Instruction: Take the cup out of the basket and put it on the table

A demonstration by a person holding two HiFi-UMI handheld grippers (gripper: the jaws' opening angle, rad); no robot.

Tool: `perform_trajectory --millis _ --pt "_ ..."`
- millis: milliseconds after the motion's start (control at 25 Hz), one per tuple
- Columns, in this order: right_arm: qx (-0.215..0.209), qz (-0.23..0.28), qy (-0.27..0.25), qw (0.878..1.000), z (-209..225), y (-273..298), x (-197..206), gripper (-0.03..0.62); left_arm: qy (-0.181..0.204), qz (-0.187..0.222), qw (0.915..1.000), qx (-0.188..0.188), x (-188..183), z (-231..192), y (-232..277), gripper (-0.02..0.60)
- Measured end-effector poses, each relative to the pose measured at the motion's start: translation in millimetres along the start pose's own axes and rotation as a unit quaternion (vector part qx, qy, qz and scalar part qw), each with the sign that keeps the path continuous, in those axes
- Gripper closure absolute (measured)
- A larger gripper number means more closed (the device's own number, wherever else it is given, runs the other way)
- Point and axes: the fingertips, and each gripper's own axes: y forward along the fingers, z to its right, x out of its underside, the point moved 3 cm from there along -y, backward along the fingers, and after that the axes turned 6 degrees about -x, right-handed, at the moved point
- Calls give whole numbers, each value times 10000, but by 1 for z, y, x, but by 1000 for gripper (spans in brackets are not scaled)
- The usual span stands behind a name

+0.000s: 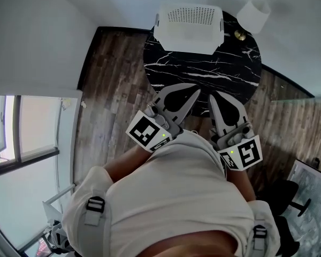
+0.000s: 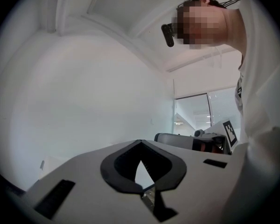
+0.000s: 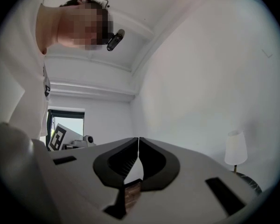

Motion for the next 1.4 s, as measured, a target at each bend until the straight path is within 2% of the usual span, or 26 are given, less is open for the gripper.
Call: perform_trajectory --millis 440,520,600,720,960,1000,1240,1400 --pt "163 -356 -58 9992 23 122 24 585 -63 -55 9999 115 -18 -123 9 575" --pt "186 -314 55 9993 27 136 27 585 -91 -75 9999 105 -18 -139 11 575" --pt "181 -97 384 9991 34 143 26 585 -143 -92 9998 83 -17 -150 14 575" --pt "128 484 1234 9911 50 142 18 585 -231 -113 9996 67 -15 -157 20 575" --pt "14 1425 2599 9551 92 132 3 585 -283 -133 9995 52 -9 -159 37 575" --pt "1 1448 2680 9525 97 131 3 585 -278 -121 9995 39 -9 -158 40 575" --pt "-120 1237 2680 9554 118 132 3 585 -316 -31 9994 -117 -9 -159 61 575" --pt "-1 990 2402 9656 131 135 7 585 -363 -82 9991 -202 -5 -163 72 575"
